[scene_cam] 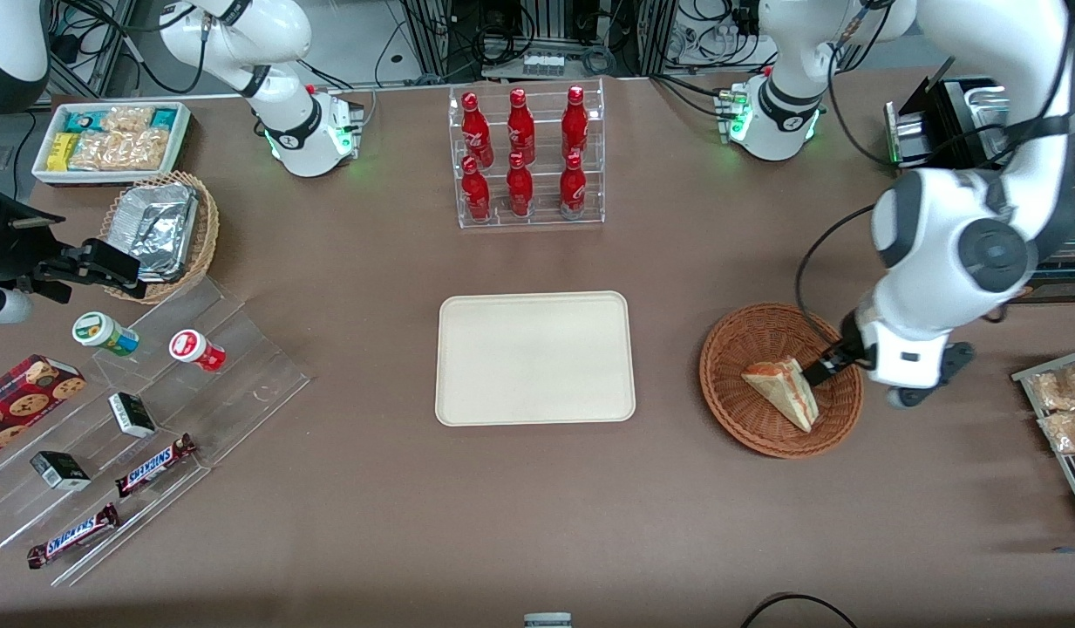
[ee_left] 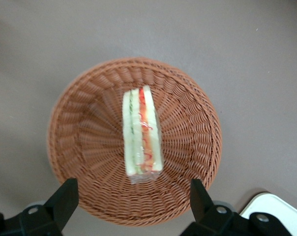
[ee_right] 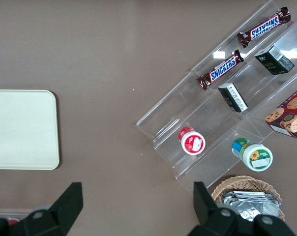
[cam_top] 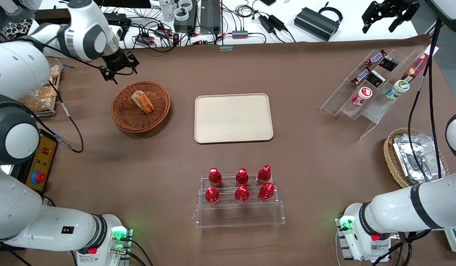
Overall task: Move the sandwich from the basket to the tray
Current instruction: 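Move the left gripper over the wrapped sandwich in the wicker basket, then lower the left gripper and close it on the sandwich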
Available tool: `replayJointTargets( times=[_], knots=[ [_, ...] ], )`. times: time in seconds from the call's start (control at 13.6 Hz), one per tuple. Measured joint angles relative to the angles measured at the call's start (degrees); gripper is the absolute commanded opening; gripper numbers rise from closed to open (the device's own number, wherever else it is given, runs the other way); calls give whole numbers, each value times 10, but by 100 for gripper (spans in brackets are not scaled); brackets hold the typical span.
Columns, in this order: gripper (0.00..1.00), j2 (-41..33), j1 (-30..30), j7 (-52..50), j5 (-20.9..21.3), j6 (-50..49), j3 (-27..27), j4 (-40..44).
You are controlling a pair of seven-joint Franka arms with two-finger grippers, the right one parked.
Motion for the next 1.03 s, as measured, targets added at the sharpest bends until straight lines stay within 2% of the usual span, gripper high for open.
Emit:
replayJointTargets(
  times=[0.51, 1.03],
  knots=[
    [100, 2, -3, -49, 2, 179, 2, -131],
    [100, 17, -3, -56, 2, 233, 2, -143]
  ],
)
